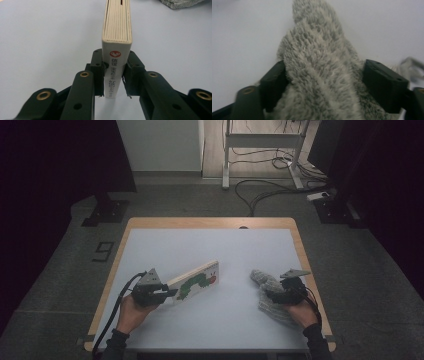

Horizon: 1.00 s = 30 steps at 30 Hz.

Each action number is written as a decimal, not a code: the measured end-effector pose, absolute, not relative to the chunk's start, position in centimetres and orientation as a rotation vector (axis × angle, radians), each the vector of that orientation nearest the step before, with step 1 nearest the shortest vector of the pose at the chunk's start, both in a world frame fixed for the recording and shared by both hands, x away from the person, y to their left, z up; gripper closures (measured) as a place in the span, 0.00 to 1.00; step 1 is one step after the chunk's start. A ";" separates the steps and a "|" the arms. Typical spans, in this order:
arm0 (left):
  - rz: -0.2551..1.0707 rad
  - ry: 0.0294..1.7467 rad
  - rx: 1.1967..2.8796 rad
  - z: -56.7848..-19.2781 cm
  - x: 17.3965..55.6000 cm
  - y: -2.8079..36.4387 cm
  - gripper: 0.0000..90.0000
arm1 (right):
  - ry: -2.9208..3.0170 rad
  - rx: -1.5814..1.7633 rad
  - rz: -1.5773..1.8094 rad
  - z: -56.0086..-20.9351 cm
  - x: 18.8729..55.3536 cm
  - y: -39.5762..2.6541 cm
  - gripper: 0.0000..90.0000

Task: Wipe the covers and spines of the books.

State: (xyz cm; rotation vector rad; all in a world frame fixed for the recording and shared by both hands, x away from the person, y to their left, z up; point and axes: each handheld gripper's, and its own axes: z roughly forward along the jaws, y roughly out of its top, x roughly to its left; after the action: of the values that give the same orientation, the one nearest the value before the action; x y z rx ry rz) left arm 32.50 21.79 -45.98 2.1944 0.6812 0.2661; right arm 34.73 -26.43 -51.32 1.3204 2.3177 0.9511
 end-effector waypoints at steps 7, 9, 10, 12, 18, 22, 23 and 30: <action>0.268 0.681 2.195 -46.0 32.5 21.8 0.80 | 2.347 1.308 1.009 -51.4 34.2 -26.6 0.63; 0.269 0.681 2.194 -46.0 32.5 21.8 0.80 | 2.348 1.286 1.002 -51.2 34.0 -26.5 0.66; 0.270 0.680 2.194 -46.0 32.5 21.8 0.80 | 2.350 1.278 0.998 -51.1 34.0 -26.4 0.67; 0.271 0.679 2.195 -46.0 32.5 21.8 0.80 | 2.353 1.261 1.001 -50.8 33.8 -26.4 0.69; 0.273 0.673 2.197 -46.0 32.5 21.8 0.80 | 2.348 1.219 1.036 -49.2 33.1 -26.3 0.71; 0.267 0.671 2.199 -46.0 32.5 21.8 0.80 | 2.339 1.198 1.064 -48.0 32.6 -26.3 0.71; 0.265 0.671 2.199 -46.0 32.5 21.8 0.80 | 2.340 1.190 1.071 -47.6 32.5 -26.3 0.72; 0.261 0.678 2.196 -46.0 32.6 21.9 0.80 | 2.336 1.140 1.113 -45.6 31.9 -25.8 0.72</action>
State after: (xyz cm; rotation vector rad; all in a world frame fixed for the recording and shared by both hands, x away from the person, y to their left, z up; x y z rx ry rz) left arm 32.64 21.88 -45.98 2.1958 0.6779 0.2607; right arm 31.89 -25.85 -45.60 1.1395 2.3363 1.1135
